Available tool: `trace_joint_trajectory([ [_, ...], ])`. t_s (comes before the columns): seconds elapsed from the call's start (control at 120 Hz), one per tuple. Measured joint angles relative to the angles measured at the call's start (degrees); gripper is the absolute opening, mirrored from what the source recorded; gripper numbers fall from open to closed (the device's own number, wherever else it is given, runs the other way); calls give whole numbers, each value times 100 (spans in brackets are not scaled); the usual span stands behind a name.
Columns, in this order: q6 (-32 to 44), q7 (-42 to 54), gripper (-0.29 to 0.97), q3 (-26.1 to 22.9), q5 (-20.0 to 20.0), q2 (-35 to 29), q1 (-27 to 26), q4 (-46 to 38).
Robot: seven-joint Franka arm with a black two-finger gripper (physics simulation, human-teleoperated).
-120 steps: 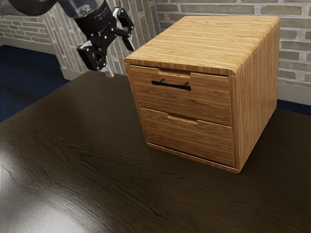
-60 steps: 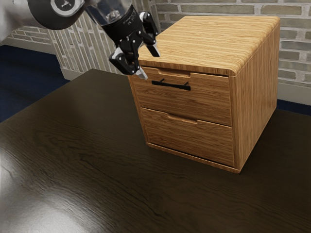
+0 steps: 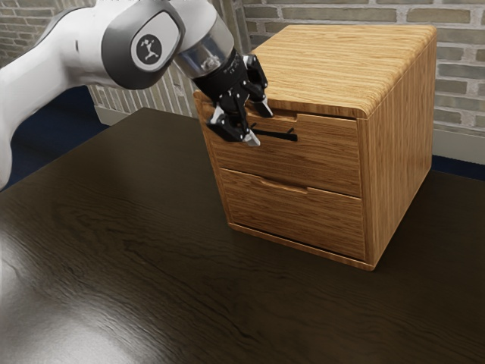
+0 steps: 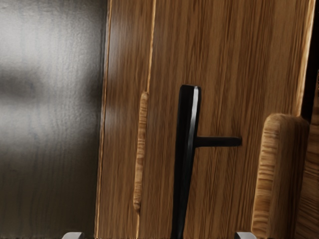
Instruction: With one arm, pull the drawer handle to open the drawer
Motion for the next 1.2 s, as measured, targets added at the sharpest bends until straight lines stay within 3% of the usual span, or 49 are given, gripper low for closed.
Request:
trace_joint_trajectory([
  [0.867, 343, -6, 27, 153, -462, -234, -18, -588],
  [1.2, 378, 32, 12, 154, -536, -259, -1, -661],
])
